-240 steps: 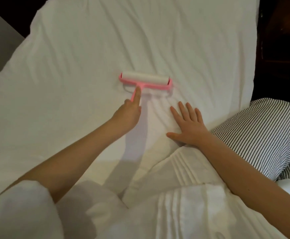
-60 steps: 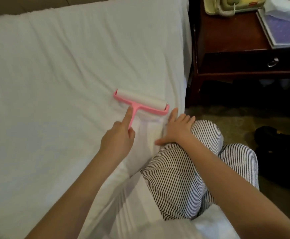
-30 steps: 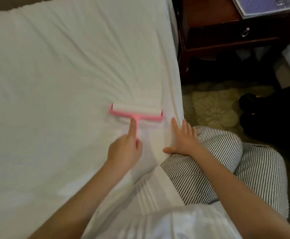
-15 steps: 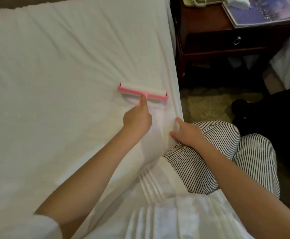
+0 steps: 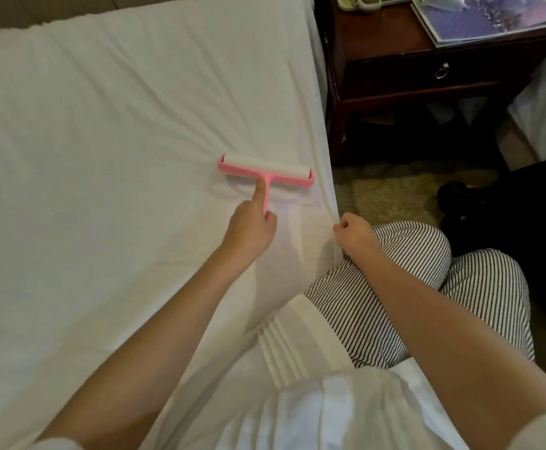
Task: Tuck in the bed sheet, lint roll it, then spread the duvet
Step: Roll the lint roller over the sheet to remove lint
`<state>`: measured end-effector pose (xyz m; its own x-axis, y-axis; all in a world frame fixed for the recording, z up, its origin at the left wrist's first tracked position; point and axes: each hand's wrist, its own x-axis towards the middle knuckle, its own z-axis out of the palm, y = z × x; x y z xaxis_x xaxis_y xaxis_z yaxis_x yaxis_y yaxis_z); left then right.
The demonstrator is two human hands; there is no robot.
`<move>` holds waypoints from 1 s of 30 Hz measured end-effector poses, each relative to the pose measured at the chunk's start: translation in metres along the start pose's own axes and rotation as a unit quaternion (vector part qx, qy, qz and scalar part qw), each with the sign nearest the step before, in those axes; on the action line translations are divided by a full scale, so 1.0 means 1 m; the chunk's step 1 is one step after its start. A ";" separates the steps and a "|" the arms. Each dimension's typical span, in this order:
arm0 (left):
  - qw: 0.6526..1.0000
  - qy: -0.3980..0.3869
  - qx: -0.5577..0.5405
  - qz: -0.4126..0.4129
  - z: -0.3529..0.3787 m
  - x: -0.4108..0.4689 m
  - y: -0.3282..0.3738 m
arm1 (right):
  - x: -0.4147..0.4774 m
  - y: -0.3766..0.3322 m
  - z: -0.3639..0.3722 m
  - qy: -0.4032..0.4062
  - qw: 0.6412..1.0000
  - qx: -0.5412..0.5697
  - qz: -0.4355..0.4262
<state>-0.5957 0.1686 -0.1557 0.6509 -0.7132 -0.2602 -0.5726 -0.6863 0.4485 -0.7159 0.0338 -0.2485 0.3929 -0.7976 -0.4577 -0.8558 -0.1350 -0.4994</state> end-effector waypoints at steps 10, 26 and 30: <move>0.981 -0.120 0.149 0.013 -0.022 -0.077 -0.002 | 0.002 0.001 -0.002 -0.002 0.999 0.020 0.032; 0.977 -0.104 0.184 0.024 -0.018 -0.045 0.002 | -0.039 0.007 -0.007 -0.144 0.937 -0.298 -0.110; 0.977 -0.095 0.188 0.029 -0.020 -0.064 -0.018 | -0.038 0.004 -0.002 -0.130 0.933 -0.310 -0.130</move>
<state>-0.6176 0.2295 -0.1299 0.5281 -0.7411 -0.4145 -0.7715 -0.6227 0.1304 -0.7350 0.0627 -0.2318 0.6141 -0.5315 -0.5834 -0.7186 -0.6823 -0.1348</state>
